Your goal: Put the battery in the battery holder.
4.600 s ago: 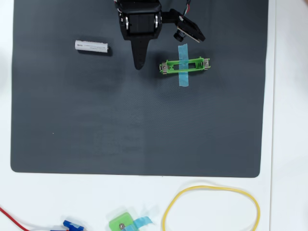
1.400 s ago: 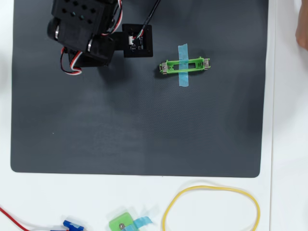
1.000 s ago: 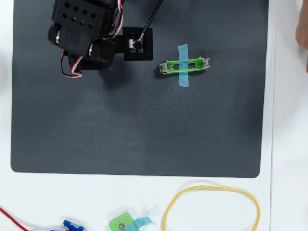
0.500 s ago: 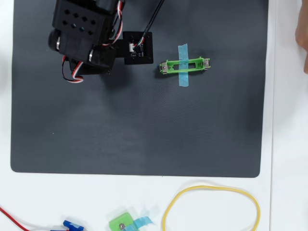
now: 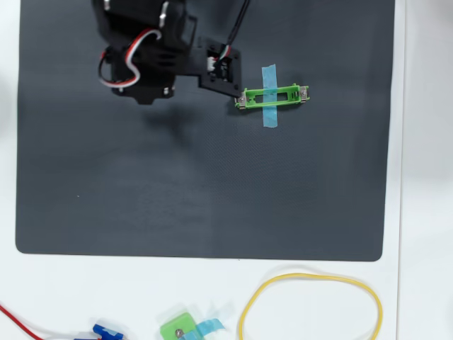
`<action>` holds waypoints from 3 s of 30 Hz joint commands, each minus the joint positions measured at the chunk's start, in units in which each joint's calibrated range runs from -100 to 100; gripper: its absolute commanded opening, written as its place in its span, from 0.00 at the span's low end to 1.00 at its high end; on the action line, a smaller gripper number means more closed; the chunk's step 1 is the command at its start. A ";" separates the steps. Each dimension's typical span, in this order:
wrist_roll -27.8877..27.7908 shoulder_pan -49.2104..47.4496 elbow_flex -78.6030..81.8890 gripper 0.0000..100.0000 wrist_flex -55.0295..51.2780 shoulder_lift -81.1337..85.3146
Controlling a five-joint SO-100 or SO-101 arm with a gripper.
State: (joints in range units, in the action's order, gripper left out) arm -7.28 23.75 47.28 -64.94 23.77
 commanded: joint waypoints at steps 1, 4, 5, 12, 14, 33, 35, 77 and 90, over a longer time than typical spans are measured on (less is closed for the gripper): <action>1.91 -16.74 7.00 0.00 0.17 8.60; 2.48 -21.00 8.58 0.00 0.08 12.01; 5.14 -21.52 8.76 0.00 0.17 13.03; 12.97 -26.09 8.85 0.00 0.08 14.06; 13.18 -30.76 10.26 0.00 0.52 14.06; 21.37 -54.00 17.39 0.00 13.46 24.97; 21.37 -54.00 17.22 0.00 13.55 24.89; 18.39 -59.92 16.78 0.00 17.22 17.72; 18.29 -59.71 16.42 0.00 22.02 10.73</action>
State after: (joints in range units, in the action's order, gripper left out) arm 11.27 -36.22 65.06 -43.67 34.63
